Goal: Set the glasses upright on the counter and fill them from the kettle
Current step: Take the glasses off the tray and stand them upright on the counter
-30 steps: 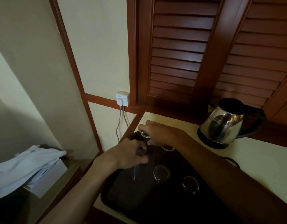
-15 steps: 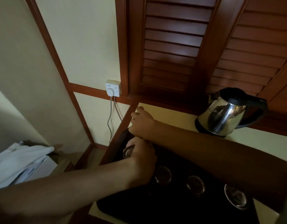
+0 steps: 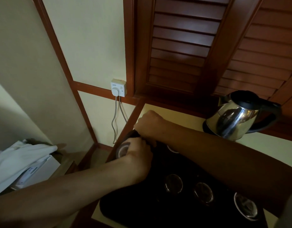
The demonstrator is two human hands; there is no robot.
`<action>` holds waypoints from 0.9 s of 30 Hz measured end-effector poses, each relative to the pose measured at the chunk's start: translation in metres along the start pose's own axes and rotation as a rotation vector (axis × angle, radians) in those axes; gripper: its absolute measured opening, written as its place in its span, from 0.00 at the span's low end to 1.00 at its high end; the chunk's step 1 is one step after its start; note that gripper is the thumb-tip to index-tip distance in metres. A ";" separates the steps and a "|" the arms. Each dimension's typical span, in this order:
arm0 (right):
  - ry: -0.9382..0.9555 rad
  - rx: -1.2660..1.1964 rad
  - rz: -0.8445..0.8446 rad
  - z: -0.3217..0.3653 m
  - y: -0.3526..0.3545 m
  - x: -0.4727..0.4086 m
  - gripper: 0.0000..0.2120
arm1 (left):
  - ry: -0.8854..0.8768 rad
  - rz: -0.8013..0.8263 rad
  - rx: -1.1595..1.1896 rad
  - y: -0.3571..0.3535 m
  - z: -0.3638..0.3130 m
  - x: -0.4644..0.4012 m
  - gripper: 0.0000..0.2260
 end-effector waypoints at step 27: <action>0.095 -1.987 -0.945 -0.146 -0.157 0.227 0.16 | -0.109 -0.945 1.897 0.126 -0.129 0.083 0.15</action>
Point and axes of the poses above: each hand's wrist, its own x-axis away from the middle knuckle, its own y-axis out of the back of the hand, z = x × y, the point moved 4 cm from there along -x, towards the middle knuckle, and after that the axes turned 3 degrees about -y, right-handed, at the moved point
